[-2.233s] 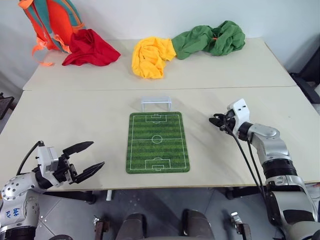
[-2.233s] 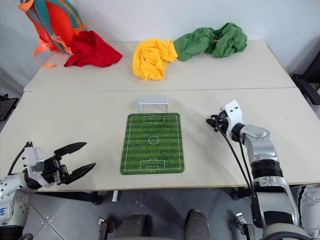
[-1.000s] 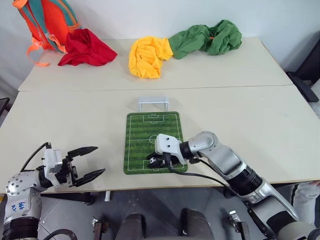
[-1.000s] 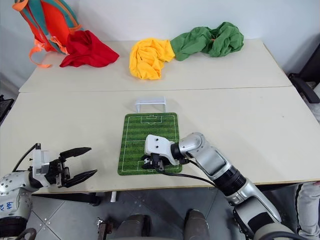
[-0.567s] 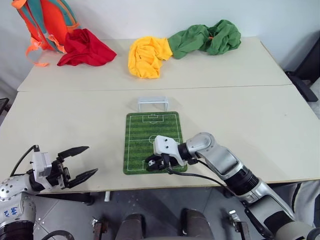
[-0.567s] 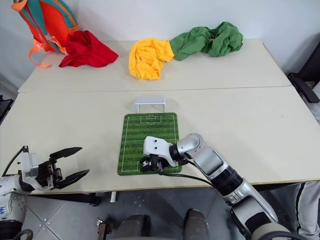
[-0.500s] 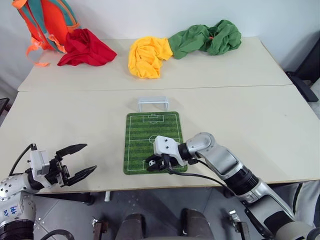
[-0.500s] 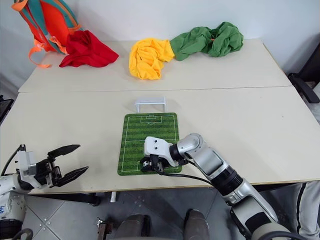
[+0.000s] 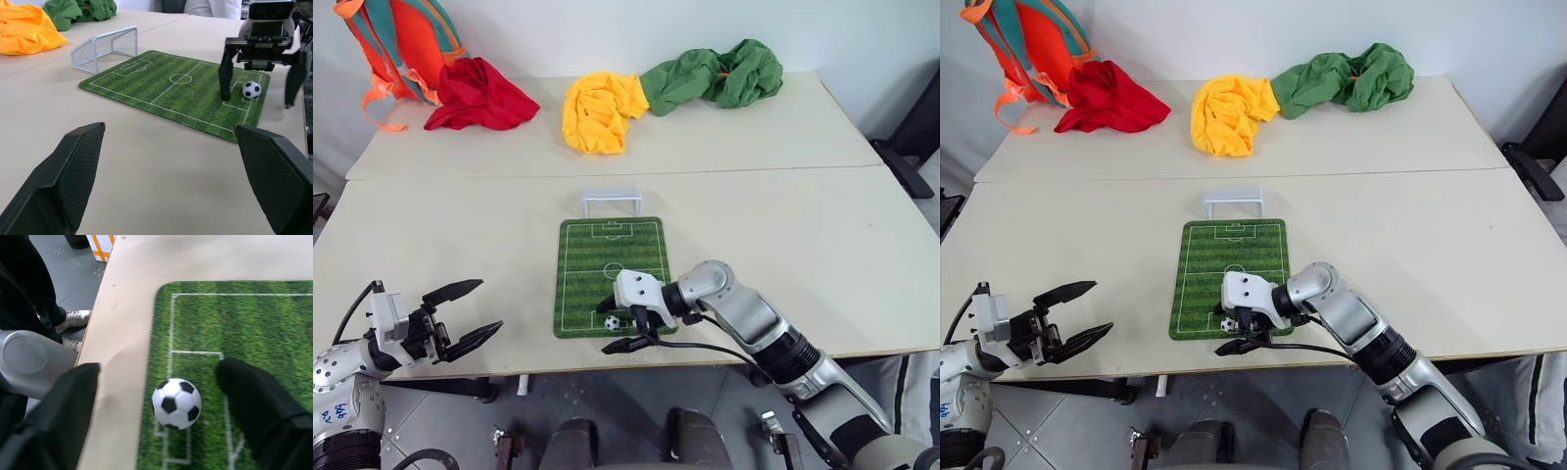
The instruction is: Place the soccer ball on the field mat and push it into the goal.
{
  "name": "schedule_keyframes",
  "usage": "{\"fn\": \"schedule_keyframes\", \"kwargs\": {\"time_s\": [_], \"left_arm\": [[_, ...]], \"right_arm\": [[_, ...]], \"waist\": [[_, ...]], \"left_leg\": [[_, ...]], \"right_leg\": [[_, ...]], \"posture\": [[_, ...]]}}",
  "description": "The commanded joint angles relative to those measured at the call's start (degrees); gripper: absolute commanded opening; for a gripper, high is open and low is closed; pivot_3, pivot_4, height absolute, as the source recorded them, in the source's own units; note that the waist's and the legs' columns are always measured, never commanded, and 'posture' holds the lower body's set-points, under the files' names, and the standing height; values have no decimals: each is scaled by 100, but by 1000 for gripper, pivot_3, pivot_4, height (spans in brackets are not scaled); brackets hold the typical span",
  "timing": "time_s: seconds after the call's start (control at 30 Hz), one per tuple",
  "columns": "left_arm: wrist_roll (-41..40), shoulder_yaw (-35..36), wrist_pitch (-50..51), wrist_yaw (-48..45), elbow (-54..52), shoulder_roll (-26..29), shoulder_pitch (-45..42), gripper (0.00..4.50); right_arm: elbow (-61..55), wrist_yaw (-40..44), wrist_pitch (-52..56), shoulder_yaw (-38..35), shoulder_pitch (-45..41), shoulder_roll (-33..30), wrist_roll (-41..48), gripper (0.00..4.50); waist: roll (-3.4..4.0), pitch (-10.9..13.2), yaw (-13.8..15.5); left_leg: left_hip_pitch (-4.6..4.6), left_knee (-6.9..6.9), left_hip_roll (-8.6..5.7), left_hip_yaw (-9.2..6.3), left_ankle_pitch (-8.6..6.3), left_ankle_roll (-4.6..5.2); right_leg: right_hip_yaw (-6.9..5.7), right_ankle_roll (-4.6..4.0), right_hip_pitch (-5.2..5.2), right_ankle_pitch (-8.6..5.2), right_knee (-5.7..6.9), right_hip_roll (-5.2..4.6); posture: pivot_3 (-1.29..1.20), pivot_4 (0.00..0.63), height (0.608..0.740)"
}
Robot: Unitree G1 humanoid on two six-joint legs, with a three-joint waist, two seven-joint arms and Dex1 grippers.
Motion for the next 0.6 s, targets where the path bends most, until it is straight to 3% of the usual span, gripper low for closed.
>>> {"fn": "schedule_keyframes", "kwargs": {"time_s": [0.03,0.23,0.37,0.6], "left_arm": [[-67,33,2,11,-82,1,-42,4500],[-68,-19,28,11,-64,-7,-104,4500],[-82,-71,76,-57,-34,-2,-168,4500],[-59,-97,140,-184,71,41,-295,4500]], "right_arm": [[-389,-20,134,-199,-98,-31,99,4109],[-1123,-22,598,-511,-241,-99,459,4109],[-2039,142,1015,-708,49,-470,930,2877],[-2099,92,850,-480,495,-882,784,398]], "waist": [[0,0,1],[0,0,4],[-2,-1,16],[-5,-1,2]], "left_leg": [[0,0,0,0,0,0],[-1,-4,1,0,0,-1],[-2,-7,2,0,-2,-2],[-2,-6,1,4,-4,-2]], "right_leg": [[0,0,0,0,0,0],[0,0,-3,0,-2,2],[0,0,-4,0,-4,2],[0,0,-3,0,-7,2]], "posture": [[0,150,740],[0,150,740],[0,150,740],[0,150,740]]}}
